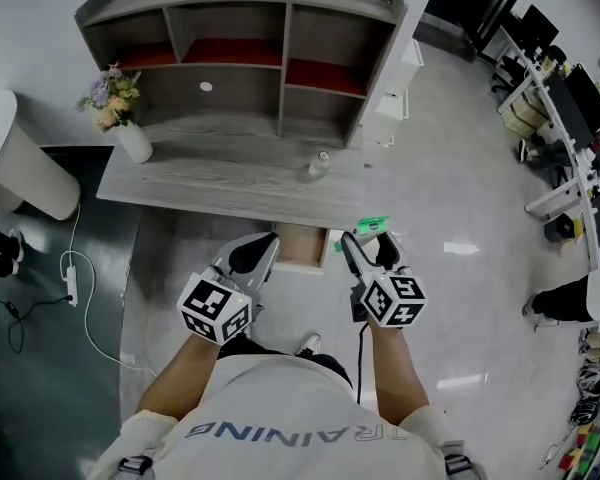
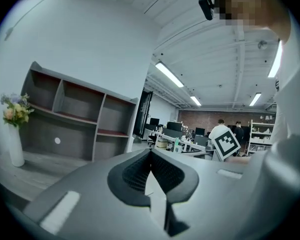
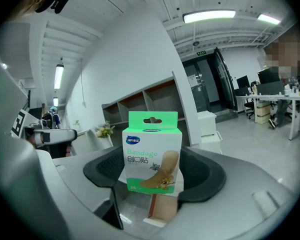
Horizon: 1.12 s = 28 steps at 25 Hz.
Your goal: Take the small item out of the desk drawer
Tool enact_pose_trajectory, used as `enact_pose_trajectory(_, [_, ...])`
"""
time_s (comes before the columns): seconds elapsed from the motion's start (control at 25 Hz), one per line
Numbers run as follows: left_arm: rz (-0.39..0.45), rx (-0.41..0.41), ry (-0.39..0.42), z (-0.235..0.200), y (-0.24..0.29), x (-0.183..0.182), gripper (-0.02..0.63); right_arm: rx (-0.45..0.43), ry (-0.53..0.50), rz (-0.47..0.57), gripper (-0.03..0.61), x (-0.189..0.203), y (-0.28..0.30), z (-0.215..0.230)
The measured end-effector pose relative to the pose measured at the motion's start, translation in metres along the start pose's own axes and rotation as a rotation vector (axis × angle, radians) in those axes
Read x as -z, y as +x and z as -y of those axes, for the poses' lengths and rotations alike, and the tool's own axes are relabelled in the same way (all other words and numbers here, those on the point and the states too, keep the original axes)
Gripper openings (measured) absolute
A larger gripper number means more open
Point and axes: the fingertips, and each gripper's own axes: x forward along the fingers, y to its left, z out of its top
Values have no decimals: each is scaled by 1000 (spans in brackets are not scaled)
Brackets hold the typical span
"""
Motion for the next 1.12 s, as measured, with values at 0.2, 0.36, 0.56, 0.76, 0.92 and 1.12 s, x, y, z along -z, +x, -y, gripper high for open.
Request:
enact_pose_trajectory(0.2, [63, 9, 34, 4, -1, -27, 2, -18, -44, 117, 357, -53, -25, -13])
enact_pose_trajectory(0.36, [110, 18, 66, 7, 0, -50, 2, -36, -60, 188, 356, -87, -42, -24])
enact_pose_trajectory(0.56, [138, 38, 91, 11, 1, -63, 2, -75, -89, 233, 356, -105, -53, -35])
enact_pose_trajectory(0.76, [128, 56, 99, 12, 4, -64, 2, -76, -102, 235, 356, -107, -57, -39])
enact_pose_trajectory(0.92, [127, 52, 93, 12, 5, -61, 2, -71, -104, 221, 357, -105, -55, -38])
enact_pose_trajectory(1.12, [123, 42, 92, 10, 4, -60, 2, -74, -106, 215, 356, -105, -49, -37])
